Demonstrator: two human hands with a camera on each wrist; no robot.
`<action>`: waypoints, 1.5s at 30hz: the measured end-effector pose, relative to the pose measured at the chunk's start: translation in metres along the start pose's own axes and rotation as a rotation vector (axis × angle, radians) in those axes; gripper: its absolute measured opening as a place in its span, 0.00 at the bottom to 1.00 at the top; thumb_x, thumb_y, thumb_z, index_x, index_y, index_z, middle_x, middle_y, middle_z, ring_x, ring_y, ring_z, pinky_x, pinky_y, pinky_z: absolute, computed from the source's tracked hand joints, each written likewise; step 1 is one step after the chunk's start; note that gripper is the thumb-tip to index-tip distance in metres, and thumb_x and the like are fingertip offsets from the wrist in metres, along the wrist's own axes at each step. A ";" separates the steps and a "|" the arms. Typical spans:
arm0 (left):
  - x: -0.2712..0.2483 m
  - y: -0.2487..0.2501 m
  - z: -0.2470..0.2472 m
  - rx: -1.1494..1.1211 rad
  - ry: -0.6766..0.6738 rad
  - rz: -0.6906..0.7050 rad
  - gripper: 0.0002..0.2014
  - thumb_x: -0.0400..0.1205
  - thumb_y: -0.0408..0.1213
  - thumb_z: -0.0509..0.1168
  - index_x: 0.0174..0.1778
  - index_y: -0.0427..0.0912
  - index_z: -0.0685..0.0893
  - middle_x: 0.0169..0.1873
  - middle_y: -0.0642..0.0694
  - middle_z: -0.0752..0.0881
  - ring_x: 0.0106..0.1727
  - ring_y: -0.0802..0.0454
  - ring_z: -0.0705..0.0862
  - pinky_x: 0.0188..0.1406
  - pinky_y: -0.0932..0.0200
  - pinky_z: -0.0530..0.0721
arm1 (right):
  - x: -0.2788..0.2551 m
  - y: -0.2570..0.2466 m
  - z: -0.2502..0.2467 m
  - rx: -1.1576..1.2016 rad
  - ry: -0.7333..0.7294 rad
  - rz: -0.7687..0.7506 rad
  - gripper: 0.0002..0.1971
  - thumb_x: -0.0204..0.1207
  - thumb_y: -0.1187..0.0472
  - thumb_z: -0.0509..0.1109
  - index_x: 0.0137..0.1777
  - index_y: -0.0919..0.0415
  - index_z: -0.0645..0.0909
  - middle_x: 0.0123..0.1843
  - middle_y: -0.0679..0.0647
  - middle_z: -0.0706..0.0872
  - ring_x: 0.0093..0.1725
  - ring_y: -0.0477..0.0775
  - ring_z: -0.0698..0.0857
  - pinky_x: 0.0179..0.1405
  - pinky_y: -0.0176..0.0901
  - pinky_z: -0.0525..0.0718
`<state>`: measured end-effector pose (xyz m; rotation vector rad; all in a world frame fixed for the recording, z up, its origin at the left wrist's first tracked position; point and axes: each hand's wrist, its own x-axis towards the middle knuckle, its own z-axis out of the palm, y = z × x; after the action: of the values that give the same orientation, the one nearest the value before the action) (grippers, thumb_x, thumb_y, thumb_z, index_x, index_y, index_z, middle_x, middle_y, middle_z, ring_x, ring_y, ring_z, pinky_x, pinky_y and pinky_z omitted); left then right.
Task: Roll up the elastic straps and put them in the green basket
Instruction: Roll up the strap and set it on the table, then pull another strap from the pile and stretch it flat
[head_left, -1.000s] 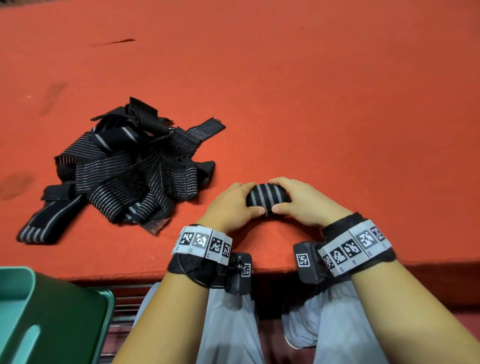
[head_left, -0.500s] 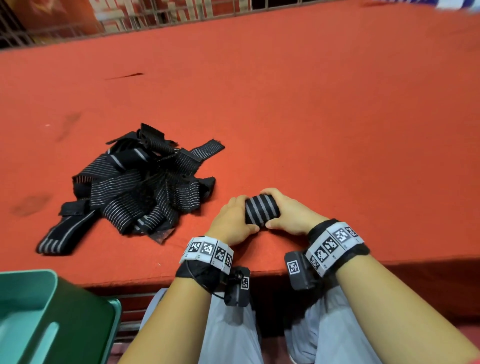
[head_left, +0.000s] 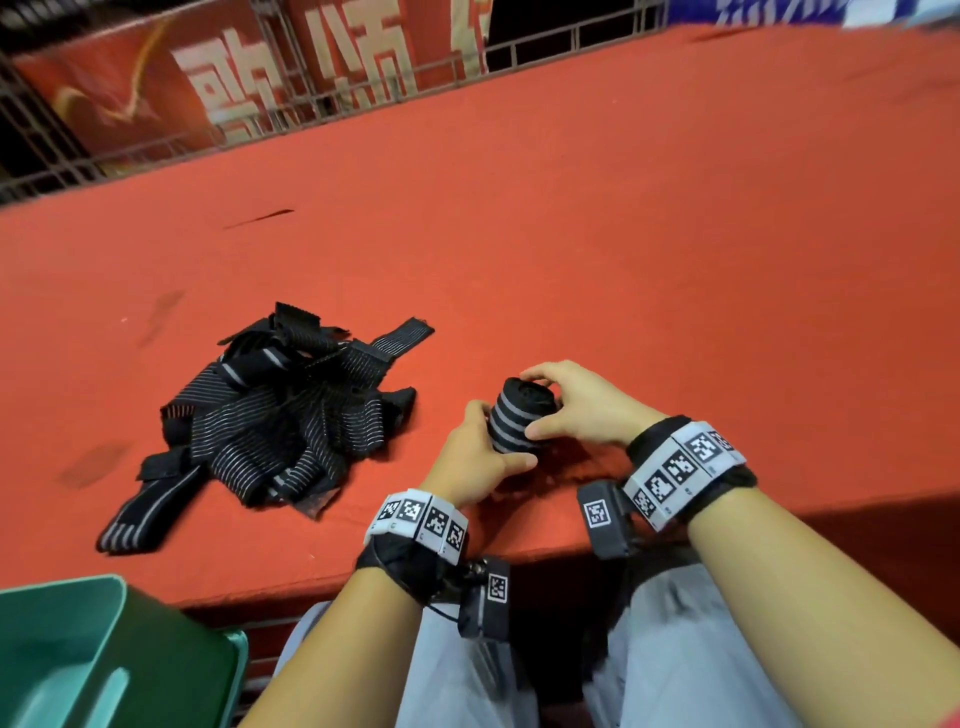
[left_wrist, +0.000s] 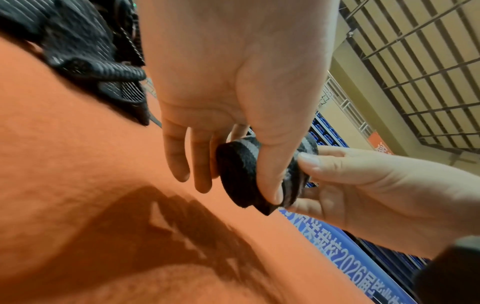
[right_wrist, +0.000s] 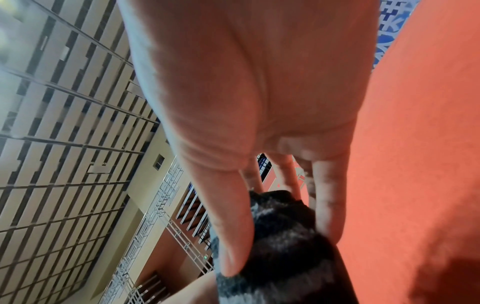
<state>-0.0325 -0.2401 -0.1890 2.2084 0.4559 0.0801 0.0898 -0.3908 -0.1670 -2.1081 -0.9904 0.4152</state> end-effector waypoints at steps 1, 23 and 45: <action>0.004 0.006 0.004 -0.002 -0.008 0.008 0.32 0.69 0.42 0.83 0.62 0.46 0.71 0.50 0.52 0.86 0.52 0.53 0.87 0.57 0.45 0.86 | -0.002 0.003 -0.008 0.003 0.008 0.008 0.36 0.65 0.59 0.85 0.73 0.56 0.76 0.67 0.53 0.79 0.65 0.51 0.78 0.60 0.39 0.72; 0.116 0.124 0.134 -0.051 -0.178 0.249 0.18 0.78 0.30 0.71 0.66 0.37 0.83 0.51 0.44 0.87 0.50 0.49 0.83 0.54 0.51 0.82 | 0.001 0.087 -0.156 -0.416 -0.094 0.281 0.34 0.62 0.64 0.79 0.72 0.53 0.78 0.66 0.53 0.83 0.62 0.57 0.82 0.61 0.52 0.84; 0.139 0.136 0.152 -0.188 -0.408 0.138 0.38 0.82 0.21 0.62 0.86 0.49 0.58 0.70 0.54 0.74 0.35 0.58 0.76 0.30 0.68 0.76 | 0.019 0.116 -0.164 -0.412 -0.015 0.390 0.28 0.68 0.62 0.66 0.70 0.49 0.79 0.67 0.62 0.80 0.61 0.68 0.83 0.59 0.59 0.85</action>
<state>0.1695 -0.3818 -0.1937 2.0002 0.0652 -0.2414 0.2543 -0.5064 -0.1454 -2.6899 -0.7118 0.4457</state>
